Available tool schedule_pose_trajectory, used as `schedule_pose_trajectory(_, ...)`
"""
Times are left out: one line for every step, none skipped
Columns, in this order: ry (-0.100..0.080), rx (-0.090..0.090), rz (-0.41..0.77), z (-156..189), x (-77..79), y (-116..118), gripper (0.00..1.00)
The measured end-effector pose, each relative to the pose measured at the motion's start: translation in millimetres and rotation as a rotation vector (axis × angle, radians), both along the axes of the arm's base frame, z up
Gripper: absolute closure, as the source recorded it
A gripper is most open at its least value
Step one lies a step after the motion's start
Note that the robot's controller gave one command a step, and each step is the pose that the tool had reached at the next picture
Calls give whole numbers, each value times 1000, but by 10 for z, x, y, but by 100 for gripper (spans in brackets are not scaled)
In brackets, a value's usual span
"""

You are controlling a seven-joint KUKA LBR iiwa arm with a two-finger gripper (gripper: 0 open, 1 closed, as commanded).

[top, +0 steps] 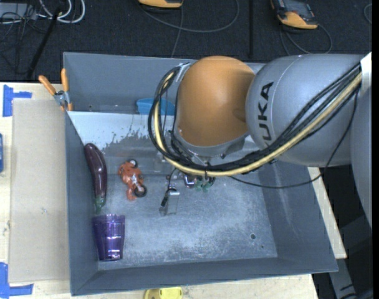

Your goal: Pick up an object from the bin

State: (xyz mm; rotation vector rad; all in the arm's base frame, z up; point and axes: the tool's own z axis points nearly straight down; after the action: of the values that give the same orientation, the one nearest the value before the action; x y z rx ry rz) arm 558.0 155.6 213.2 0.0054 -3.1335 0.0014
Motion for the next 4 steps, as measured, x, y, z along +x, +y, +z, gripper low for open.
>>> schedule_pose_trajectory(-7, 1, -4, 47, 12, -10, 0)
schedule_pose_trajectory(-15, 3, -37, -456, 172, 253, 0)
schedule_pose_trajectory(-8, 1, 49, -878, 329, 327, 0)
schedule_pose_trajectory(-10, 2, 4, -1087, 556, 125, 0)
